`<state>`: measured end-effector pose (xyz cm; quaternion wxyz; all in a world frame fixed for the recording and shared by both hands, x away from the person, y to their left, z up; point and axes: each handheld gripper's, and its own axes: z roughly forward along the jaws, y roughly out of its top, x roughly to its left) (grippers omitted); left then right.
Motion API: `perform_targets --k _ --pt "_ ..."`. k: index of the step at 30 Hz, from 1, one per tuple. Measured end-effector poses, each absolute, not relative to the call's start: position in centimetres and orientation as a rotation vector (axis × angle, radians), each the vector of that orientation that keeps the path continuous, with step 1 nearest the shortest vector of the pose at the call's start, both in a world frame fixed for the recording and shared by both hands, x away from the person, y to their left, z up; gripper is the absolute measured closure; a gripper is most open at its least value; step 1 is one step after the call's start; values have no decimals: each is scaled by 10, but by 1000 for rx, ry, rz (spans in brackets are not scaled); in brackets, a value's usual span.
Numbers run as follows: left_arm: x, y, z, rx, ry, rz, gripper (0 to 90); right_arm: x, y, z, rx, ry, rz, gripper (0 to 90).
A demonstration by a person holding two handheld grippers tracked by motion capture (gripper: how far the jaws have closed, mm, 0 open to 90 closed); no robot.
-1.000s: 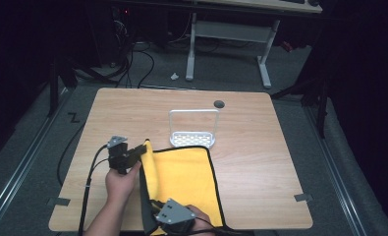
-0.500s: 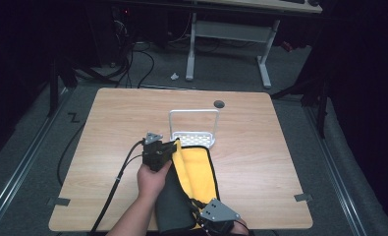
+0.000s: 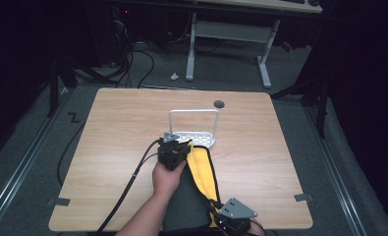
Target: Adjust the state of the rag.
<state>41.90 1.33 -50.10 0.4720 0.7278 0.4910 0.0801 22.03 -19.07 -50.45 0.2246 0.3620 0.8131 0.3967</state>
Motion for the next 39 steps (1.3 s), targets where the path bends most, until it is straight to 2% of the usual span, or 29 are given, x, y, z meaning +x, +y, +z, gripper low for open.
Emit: perform_targets --k 12,14,15,17,18,22,30,39 --pt "414 -5 -493 1769 1120 156 824 206 -190 -500 963 2211 1097 812" --pt "414 -9 -495 1769 1119 134 814 207 -192 -500 974 2209 1097 786" --pt "415 -11 -498 1773 1118 107 788 208 -193 -500 981 2209 1097 744" --pt "416 -14 -501 1786 1121 86 638 210 -195 -500 1002 2181 1106 643" --pt "416 -15 -502 1788 1110 78 605 210 -195 -500 1013 2166 1102 618" --pt "412 -14 -502 1806 1067 72 543 214 -198 -501 1028 2146 1104 601" --pt "403 1 -494 1808 1032 94 523 219 -199 -503 1049 2147 1091 614" --pt "378 43 -505 1880 1051 166 582 222 -198 -506 1052 2165 1081 621"
